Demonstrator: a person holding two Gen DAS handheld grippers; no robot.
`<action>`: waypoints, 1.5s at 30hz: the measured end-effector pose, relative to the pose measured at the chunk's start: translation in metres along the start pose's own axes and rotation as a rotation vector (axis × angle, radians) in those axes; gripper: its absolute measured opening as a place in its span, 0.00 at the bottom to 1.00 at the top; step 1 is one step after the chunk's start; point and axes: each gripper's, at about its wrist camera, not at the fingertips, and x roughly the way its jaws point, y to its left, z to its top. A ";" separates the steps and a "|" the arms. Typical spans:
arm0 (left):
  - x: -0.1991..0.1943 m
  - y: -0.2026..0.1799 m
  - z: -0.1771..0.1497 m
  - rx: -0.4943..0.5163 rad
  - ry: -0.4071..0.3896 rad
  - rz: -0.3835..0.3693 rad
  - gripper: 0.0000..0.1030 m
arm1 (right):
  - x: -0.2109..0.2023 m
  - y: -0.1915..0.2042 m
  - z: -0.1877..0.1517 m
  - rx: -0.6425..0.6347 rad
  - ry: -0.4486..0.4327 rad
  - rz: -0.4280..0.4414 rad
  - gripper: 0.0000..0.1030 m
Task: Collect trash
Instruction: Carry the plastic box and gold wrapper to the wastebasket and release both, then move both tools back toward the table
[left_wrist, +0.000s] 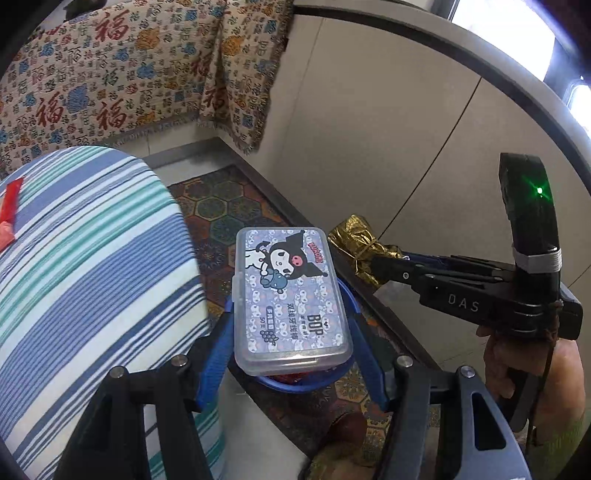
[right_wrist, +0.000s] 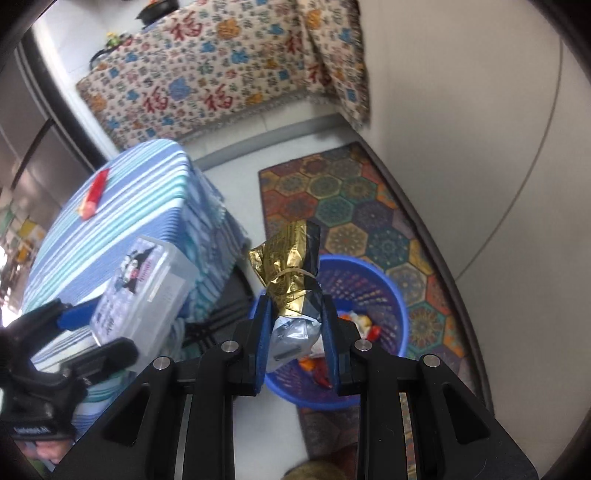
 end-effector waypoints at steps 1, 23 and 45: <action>0.012 -0.004 0.001 0.006 0.014 -0.001 0.62 | 0.003 -0.008 0.000 0.014 0.006 -0.002 0.25; 0.154 -0.019 0.009 0.062 0.170 0.015 0.62 | 0.080 -0.072 0.003 0.206 0.118 -0.013 0.40; -0.015 -0.018 0.001 0.062 -0.012 0.006 0.66 | -0.003 0.002 0.034 0.040 -0.152 -0.081 0.68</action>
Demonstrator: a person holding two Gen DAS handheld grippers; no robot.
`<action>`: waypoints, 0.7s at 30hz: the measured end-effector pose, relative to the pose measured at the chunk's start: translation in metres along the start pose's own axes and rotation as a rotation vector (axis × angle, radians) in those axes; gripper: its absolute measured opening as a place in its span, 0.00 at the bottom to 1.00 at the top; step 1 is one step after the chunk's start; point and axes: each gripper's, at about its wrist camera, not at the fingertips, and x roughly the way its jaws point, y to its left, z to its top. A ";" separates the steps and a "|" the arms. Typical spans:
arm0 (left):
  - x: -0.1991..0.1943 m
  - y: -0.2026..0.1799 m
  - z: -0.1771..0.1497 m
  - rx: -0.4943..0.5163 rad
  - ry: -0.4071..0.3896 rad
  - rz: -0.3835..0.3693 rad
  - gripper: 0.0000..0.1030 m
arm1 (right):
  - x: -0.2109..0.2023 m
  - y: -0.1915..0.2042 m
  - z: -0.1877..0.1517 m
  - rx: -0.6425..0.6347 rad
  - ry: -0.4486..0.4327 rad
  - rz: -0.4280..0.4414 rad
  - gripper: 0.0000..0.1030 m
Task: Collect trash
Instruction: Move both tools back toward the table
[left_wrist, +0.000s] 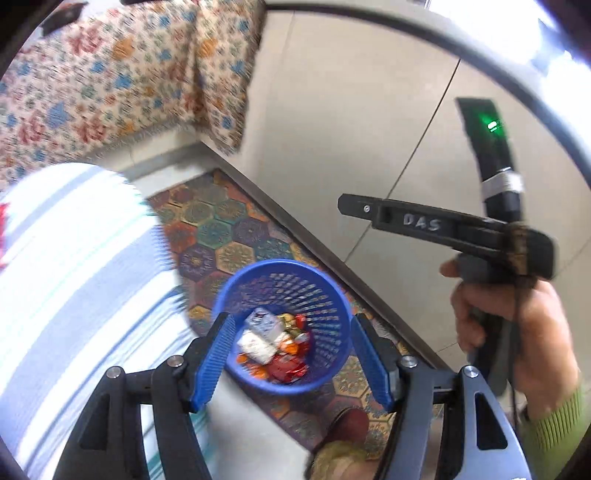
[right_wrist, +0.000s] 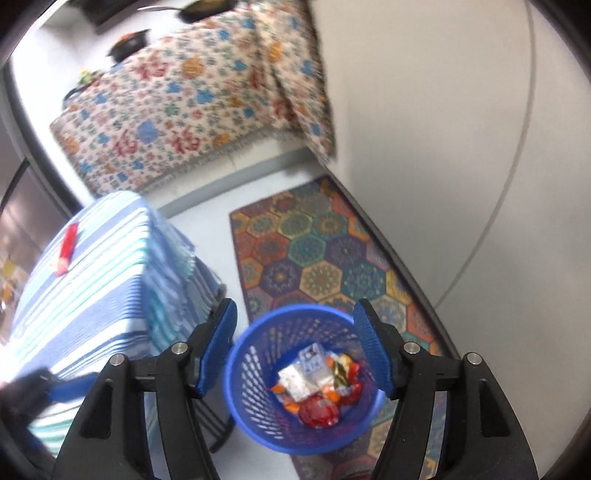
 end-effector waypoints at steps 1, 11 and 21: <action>-0.015 0.009 -0.006 -0.006 -0.009 0.022 0.66 | -0.003 0.012 -0.001 -0.023 -0.008 0.011 0.69; -0.096 0.164 -0.064 -0.243 -0.016 0.370 0.66 | 0.009 0.195 -0.047 -0.341 0.051 0.271 0.80; -0.103 0.280 -0.044 -0.363 -0.093 0.432 0.66 | 0.052 0.287 -0.075 -0.529 0.128 0.288 0.80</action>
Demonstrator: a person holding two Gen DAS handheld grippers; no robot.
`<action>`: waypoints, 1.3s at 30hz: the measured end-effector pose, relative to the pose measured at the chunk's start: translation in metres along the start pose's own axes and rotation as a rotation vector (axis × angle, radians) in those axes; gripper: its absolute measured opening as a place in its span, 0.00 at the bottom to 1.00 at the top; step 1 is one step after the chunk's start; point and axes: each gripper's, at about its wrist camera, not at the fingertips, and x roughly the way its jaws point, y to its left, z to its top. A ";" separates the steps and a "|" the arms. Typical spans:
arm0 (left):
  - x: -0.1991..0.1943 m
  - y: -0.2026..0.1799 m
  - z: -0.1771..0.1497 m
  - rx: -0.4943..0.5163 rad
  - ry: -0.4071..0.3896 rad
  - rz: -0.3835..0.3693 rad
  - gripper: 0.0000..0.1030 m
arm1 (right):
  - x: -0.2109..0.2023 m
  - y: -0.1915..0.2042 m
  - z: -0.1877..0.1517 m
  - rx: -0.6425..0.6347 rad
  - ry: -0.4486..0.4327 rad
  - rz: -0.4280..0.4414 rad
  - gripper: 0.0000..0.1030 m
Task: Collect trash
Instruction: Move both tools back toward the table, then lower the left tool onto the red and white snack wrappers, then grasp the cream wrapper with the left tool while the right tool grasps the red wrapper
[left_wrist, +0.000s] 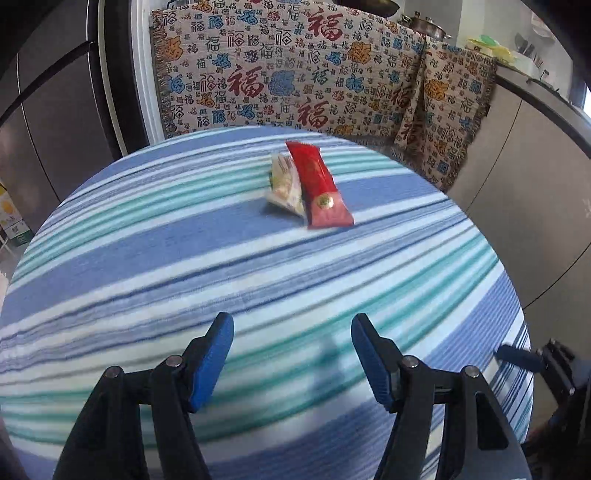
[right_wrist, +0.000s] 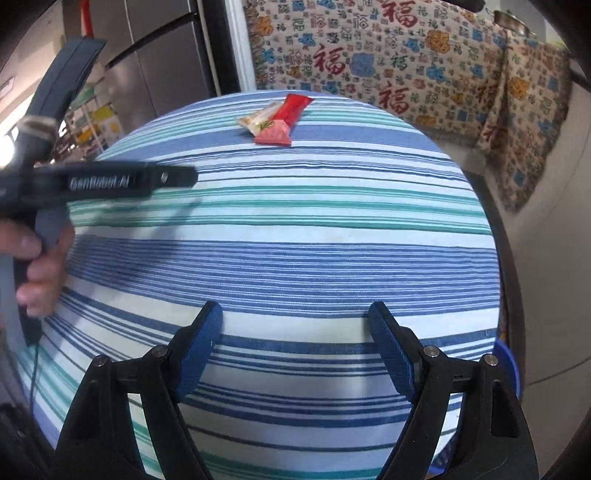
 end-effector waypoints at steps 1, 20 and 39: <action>0.004 0.002 0.013 0.009 -0.008 -0.015 0.66 | 0.002 0.003 0.000 -0.003 0.001 -0.003 0.80; 0.099 0.029 0.084 0.089 0.059 -0.134 0.25 | 0.010 0.003 0.004 -0.044 -0.031 -0.012 0.82; -0.014 0.091 -0.048 0.025 0.031 0.098 0.68 | 0.065 -0.007 0.103 0.109 0.005 0.042 0.82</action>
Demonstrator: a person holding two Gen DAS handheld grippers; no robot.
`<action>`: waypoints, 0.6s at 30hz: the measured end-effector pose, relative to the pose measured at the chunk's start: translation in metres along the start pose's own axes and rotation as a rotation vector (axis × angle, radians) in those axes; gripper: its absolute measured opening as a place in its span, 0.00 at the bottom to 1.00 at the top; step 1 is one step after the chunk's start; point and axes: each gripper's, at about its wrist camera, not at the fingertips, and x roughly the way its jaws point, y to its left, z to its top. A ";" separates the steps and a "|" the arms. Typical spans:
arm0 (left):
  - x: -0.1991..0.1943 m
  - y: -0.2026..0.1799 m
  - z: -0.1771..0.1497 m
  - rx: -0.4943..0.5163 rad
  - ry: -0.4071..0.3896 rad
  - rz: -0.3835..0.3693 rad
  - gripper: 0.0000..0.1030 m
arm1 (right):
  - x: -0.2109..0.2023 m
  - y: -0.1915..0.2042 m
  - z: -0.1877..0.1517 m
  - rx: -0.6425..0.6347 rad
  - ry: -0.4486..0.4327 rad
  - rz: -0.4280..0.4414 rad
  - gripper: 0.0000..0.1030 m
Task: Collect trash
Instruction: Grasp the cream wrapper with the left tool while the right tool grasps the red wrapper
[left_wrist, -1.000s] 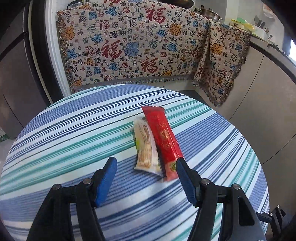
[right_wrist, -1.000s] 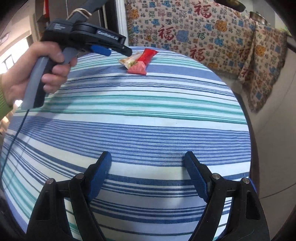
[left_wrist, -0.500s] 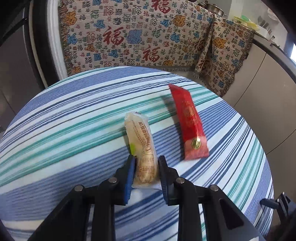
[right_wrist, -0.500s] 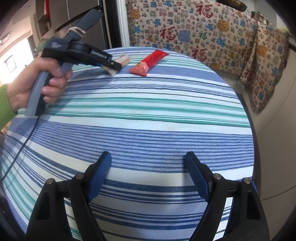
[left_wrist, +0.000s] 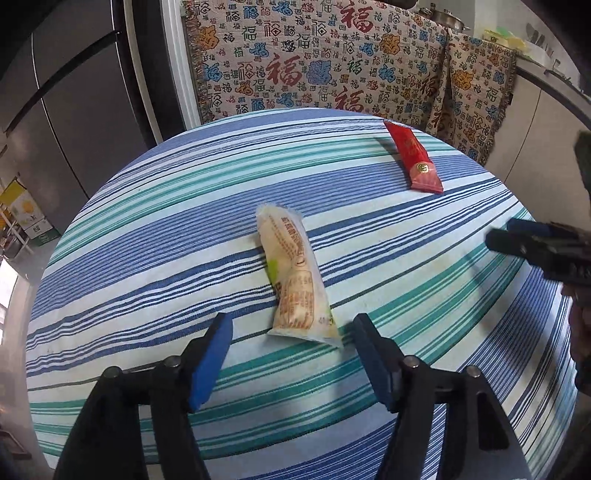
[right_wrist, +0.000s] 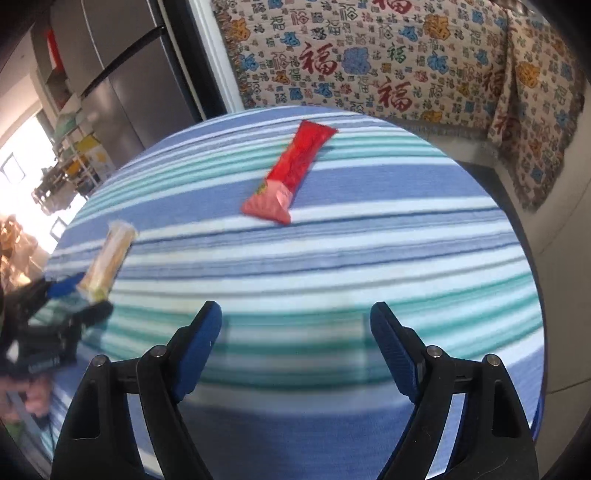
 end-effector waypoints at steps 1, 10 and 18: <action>-0.001 0.000 -0.001 -0.001 -0.011 0.000 0.69 | 0.007 0.004 0.010 -0.001 0.001 -0.003 0.82; 0.004 -0.001 0.002 -0.011 -0.024 0.010 0.77 | 0.060 0.020 0.054 0.013 -0.028 -0.090 0.40; 0.004 -0.003 -0.001 -0.037 -0.023 0.032 0.79 | -0.006 0.024 -0.039 -0.107 -0.001 -0.082 0.40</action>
